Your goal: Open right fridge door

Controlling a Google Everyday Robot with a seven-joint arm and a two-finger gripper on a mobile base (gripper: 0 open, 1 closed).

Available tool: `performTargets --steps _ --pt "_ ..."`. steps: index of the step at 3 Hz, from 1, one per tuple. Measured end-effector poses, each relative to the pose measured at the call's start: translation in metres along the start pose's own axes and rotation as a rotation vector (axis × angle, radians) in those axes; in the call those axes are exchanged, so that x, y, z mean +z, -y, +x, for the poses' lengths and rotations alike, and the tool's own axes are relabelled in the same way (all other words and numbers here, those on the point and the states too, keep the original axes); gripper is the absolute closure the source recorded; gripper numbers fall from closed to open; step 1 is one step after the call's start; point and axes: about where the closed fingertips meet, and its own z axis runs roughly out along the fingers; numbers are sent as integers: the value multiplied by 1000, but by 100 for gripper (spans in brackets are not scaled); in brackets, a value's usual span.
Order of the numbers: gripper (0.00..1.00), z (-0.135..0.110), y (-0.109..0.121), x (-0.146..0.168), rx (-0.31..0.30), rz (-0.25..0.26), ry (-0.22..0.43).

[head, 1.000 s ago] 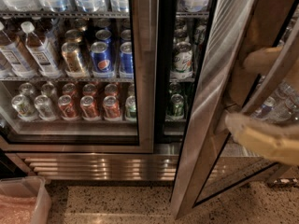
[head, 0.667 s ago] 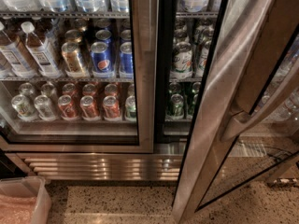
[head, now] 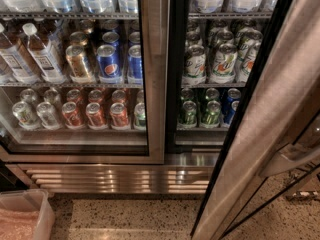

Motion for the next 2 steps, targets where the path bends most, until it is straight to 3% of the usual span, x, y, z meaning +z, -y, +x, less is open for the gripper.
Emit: performTargets --steps 2 --pt "0 -45 -20 22 -99 -47 28"
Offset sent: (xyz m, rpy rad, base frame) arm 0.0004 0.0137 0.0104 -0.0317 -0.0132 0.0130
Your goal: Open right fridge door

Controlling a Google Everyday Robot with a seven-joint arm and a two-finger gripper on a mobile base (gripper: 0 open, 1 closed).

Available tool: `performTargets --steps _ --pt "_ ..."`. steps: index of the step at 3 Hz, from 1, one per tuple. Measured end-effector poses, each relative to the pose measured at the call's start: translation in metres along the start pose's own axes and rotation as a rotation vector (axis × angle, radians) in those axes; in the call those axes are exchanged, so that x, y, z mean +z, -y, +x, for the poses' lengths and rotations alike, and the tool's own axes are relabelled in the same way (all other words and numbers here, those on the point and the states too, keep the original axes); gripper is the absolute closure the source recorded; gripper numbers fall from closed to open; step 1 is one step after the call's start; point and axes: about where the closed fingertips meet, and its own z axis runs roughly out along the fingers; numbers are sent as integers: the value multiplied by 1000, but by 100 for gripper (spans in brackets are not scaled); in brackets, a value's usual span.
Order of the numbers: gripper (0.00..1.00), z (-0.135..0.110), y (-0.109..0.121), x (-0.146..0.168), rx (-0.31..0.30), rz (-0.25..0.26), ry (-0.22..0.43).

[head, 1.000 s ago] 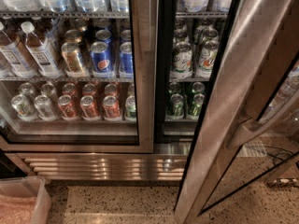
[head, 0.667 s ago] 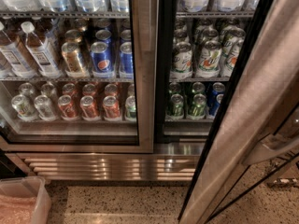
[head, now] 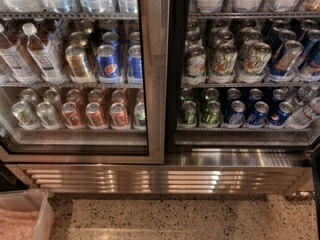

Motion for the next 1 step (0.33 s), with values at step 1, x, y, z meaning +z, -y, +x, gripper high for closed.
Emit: performTargets --steps 1 --pt "0 0 0 0 0 0 0"
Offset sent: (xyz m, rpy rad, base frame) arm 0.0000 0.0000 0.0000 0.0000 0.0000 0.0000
